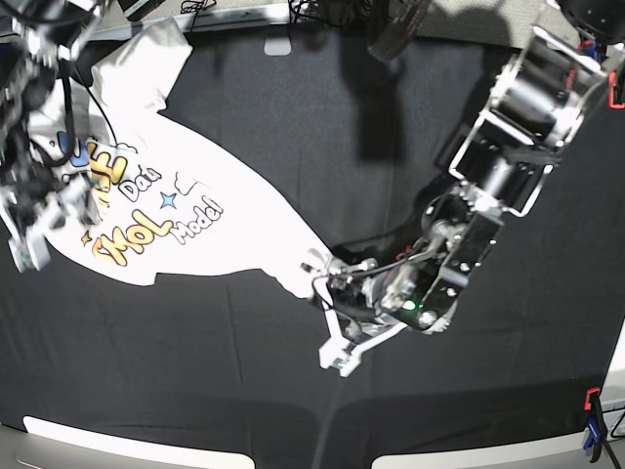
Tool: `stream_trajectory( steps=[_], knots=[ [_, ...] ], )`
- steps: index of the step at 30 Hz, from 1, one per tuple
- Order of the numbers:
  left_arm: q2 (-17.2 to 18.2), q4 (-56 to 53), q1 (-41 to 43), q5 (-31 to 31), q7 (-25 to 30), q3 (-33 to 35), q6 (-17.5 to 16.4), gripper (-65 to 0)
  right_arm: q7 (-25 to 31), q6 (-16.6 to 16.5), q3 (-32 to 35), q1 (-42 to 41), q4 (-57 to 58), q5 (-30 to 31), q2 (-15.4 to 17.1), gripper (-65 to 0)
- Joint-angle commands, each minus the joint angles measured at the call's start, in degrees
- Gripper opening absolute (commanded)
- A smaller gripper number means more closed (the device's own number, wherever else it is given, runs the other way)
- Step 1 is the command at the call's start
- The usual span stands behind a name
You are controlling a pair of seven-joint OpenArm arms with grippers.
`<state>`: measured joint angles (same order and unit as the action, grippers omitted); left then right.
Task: Layout the t-shirt on the table in an organized manner, then fold the t-shirt properly
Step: 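Pull the hem outward with the left gripper to stretch the shirt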
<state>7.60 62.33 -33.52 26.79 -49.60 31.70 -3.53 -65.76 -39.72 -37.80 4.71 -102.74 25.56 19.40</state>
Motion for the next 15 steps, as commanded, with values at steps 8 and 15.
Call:
stream_trajectory(
  steps=[8,15],
  knots=[
    [-0.07,-5.9,-1.88,11.67,-2.99,-18.99,-4.35,-40.9,0.83,-0.28,-9.75,6.38,-2.64,0.68,1.05,-33.2],
    [-0.13,-18.8,-1.84,23.56,-6.14,-25.33,-12.59,-40.9,0.83,-0.28,-14.73,7.04,-2.64,6.67,1.07,-33.3]
  ],
)
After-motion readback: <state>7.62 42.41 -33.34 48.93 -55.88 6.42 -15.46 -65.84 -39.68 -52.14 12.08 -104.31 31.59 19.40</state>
